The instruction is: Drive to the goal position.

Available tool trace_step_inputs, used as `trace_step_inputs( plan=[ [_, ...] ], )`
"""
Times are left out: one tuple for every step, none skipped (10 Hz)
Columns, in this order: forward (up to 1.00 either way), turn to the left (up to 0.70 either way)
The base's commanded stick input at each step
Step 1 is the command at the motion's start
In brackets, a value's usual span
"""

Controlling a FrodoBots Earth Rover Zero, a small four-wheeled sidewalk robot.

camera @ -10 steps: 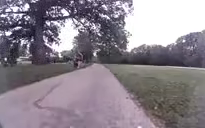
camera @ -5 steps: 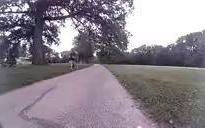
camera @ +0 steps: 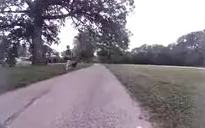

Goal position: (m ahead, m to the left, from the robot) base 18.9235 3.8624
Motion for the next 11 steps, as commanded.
trace_step_inputs(
  plan=[
    [0.70,0.00],
    [0.70,0.00],
    [0.70,0.00],
    [0.70,0.00],
    [0.70,0.00],
    [0.70,0.00],
    [0.70,0.00],
    [0.70,0.00],
    [0.70,0.00],
    [0.70,0.00],
    [0.70,0.00]
  ],
)
